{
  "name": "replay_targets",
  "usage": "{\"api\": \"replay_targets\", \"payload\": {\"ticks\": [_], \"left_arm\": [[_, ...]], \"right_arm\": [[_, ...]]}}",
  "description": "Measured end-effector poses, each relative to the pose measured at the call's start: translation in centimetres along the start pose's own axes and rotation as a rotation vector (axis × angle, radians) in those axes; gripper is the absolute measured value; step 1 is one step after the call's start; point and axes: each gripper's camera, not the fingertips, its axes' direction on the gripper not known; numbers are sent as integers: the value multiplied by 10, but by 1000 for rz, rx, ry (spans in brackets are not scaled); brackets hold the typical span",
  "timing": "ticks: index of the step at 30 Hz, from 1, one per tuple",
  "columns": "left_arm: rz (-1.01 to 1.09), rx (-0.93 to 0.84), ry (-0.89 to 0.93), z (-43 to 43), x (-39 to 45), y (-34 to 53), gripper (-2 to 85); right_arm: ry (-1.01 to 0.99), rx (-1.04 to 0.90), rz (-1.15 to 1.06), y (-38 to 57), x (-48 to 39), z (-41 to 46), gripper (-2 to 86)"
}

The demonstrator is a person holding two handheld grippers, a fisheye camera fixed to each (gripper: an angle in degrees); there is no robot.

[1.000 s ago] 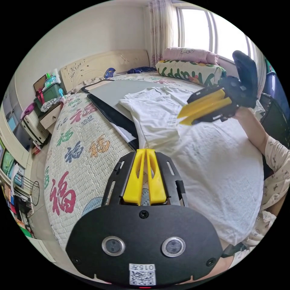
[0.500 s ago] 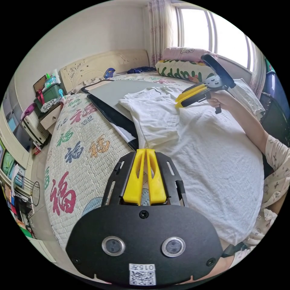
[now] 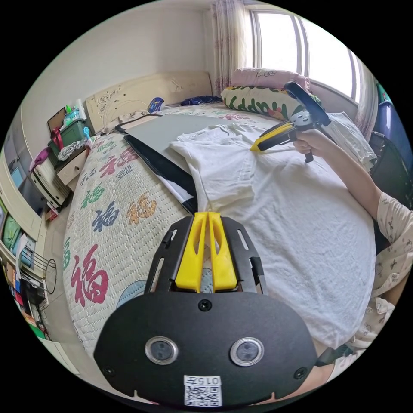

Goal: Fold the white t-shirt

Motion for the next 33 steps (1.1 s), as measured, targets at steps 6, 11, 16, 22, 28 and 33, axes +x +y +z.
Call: {"api": "replay_targets", "payload": {"ticks": [6,11,16,22,28,33], "left_arm": [[31,93,-110,-34,13,6,-7],[135,179,20,-29,43,-7,-7],[150,79,43,3,47,-25,-5],[154,-8,63,19,38,-29,-7],[0,308,172,-22,-12,-25,-5],[-184,141,25,9,-65,-83,22]], "right_arm": [[40,1,-22,-31,-40,-19,-8],[74,0,-34,-60,-75,-36,-8],[78,4,-42,-82,-98,-55,-8],[55,15,-31,-109,-113,-101,-7],[-131,442,202,-98,-43,-242,-1],[-105,417,362,-102,24,-257,21]]}}
